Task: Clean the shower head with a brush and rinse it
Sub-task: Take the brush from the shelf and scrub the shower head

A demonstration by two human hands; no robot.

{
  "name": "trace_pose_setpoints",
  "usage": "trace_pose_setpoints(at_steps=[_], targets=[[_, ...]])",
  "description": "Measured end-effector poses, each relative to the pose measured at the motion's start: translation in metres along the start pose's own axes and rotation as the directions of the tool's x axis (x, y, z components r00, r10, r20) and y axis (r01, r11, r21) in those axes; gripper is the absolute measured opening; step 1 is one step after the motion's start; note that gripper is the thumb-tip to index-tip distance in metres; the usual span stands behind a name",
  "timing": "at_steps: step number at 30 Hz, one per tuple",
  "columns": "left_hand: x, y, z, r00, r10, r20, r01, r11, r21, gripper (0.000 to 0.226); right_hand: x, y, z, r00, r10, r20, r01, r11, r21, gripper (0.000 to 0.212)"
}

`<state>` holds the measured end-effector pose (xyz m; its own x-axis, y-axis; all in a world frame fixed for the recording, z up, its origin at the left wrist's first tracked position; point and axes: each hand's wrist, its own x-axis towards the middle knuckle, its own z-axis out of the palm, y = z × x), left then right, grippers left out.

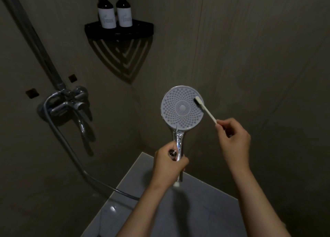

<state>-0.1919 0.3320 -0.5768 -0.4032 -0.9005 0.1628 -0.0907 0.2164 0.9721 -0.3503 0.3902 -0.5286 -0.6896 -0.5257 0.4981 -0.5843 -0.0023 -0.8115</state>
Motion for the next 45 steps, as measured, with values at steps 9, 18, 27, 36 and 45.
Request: trace_pose_setpoints(at_steps=[9,18,27,36,45], targets=[[0.0,0.0,-0.001,1.0,-0.022,-0.005,0.022,1.0,-0.014,0.019,-0.009,-0.008,0.001,0.992,0.011,0.122,-0.03,0.988,0.152,0.009],[-0.004,0.003,-0.001,1.0,-0.026,-0.007,0.026,0.999,-0.025,0.02,-0.022,-0.002,0.015,0.964,-0.041,0.261,0.051,0.998,-0.033,0.01],[-0.004,0.008,-0.005,0.999,-0.029,-0.036,0.026,0.998,-0.064,0.027,-0.015,0.007,-0.002,1.0,0.007,0.003,-0.007,0.998,-0.061,0.009],[-0.003,0.01,-0.003,0.997,-0.07,-0.041,0.066,0.994,-0.087,0.03,-0.017,0.005,-0.01,0.935,0.018,0.354,-0.082,0.983,0.167,0.014],[-0.005,0.016,-0.001,0.995,-0.09,-0.036,0.085,0.989,-0.12,0.036,-0.017,0.009,-0.01,0.954,0.034,0.297,-0.042,0.999,0.02,0.006]])
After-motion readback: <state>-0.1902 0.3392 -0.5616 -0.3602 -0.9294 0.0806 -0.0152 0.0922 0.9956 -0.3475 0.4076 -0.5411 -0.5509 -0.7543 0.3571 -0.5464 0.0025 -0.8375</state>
